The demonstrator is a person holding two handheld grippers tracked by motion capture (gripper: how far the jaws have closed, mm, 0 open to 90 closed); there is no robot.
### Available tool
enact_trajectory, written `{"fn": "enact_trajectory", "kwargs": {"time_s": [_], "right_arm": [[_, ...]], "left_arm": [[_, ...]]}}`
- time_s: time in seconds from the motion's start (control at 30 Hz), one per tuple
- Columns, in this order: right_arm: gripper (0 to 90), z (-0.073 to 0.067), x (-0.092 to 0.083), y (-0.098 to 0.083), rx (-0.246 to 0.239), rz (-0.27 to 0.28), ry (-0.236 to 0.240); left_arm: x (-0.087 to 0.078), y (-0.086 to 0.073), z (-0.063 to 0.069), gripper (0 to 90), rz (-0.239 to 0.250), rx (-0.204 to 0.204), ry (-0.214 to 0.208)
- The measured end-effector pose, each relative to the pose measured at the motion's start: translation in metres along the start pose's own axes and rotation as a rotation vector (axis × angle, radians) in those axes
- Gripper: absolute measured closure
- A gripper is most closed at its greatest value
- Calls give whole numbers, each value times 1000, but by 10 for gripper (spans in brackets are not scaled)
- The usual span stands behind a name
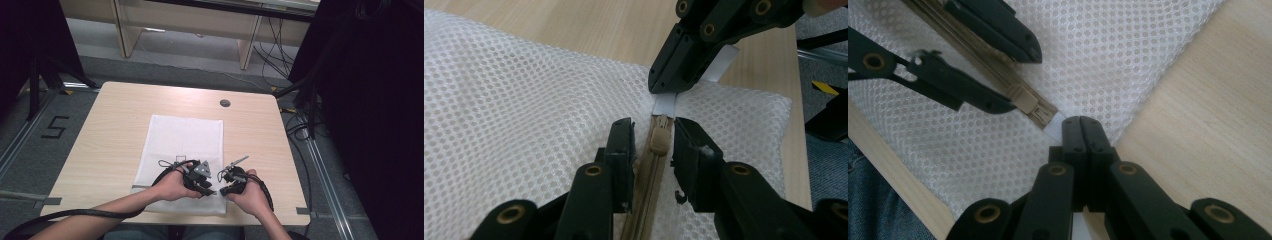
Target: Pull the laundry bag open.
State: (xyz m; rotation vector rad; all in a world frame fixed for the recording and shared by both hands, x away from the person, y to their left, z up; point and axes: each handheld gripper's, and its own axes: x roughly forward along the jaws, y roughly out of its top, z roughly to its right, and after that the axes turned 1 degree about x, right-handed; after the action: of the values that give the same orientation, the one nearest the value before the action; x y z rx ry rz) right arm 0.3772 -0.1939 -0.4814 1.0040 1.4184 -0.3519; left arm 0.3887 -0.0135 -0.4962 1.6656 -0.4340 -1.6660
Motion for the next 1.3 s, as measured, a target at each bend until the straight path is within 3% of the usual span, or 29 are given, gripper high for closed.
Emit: {"fn": "enact_trajectory", "kwargs": {"time_s": [0.3,0.43,0.5,0.7,1.07,1.13,1.17,1.2,1.3], "right_arm": [[900,0,0,0,7,-4,3],[900,1,0,0,3,3,7],[900,-2,-1,0,38,-10,10],[900,0,0,0,17,-6,0],[900,1,0,0,15,-5,12],[900,1,0,0,16,-6,13],[900,1,0,0,16,-6,13],[900,2,0,0,18,-5,13],[900,3,0,0,11,0,19]], "left_arm": [[10,4,5,720,-24,53,19],[11,5,7,729,-46,99,28],[12,6,8,737,-38,95,23],[11,8,7,786,-46,151,25],[16,8,10,804,-22,105,17],[16,8,9,822,-24,104,20],[15,9,7,822,-42,122,22],[17,9,8,824,-20,64,9],[17,11,7,827,-16,21,-7]]}}
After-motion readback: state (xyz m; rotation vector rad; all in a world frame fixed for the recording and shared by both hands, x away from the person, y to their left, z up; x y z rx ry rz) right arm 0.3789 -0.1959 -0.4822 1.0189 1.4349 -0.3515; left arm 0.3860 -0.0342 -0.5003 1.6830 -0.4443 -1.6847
